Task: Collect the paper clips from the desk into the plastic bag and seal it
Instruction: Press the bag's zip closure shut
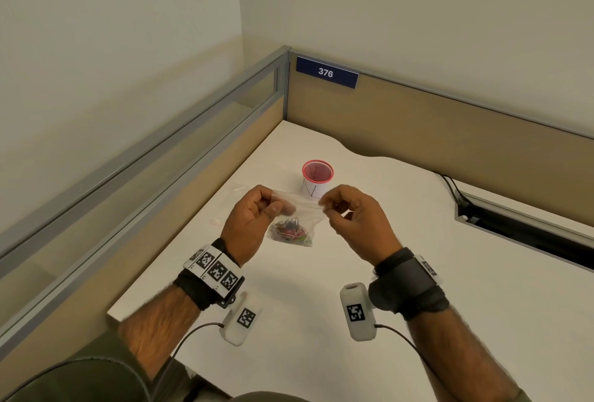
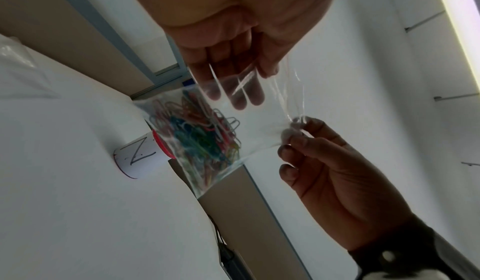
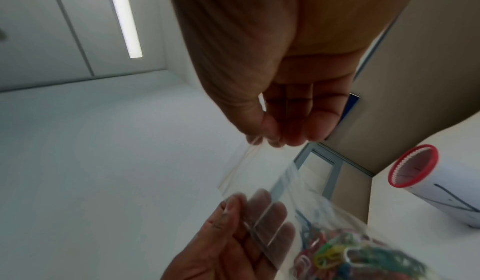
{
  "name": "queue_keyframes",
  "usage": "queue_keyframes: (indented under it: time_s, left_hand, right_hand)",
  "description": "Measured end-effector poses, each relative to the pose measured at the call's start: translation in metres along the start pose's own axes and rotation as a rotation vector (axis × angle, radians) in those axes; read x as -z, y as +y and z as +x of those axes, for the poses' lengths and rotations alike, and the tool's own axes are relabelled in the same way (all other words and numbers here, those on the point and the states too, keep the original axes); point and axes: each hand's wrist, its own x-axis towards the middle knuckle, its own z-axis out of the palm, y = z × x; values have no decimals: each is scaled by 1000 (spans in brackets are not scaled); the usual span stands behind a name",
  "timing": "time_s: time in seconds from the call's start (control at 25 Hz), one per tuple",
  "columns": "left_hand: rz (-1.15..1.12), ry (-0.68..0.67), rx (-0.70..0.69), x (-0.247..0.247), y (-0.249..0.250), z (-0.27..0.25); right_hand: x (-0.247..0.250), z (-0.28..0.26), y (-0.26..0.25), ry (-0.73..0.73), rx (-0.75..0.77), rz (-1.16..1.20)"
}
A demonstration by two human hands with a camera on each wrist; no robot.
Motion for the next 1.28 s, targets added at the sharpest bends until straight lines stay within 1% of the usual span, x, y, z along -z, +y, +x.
queue_keyframes:
  time_s: [0.08,0.16,0.28,0.32,0.48,0.68,0.88,1.08,1.16,1.2,1.28]
  left_hand:
    - [-18,-5,-7,-5,2,-2]
    - [-18,14,-10,-8,2,-2]
    - [-28,13,-10,-12,3,1]
    - [-31,11,-6,-13,3,1]
    - [-35,22,6,-15,3,0]
    - [-45,25,-15,-12,0,-1]
    - [-38,61,8,-8,0,-1]
    - [-3,75,34,-6,-1,-3]
    - [24,62,25,-5,1,-3]
    - [57,33,10,-3,4,-2]
    - [236,-46,-47,-3,9,2]
  right_hand:
    - [1,-4,5,39,-54,82]
    - [2,-7,11,59,-84,99]
    - [3,-12,16,-8,-102,90]
    - [1,-14,17,-8,-100,75]
    - [-1,-12,20,78,-109,140]
    - [-3,-9,16,125,-148,250]
    - [-9,-5,14,158,-154,338]
    - [-12,0,17,184,-149,294]
    - [-14,1,16,165,-144,253]
    - [-15,1,15,147,-139,218]
    - [-20,0,13,111,-124,149]
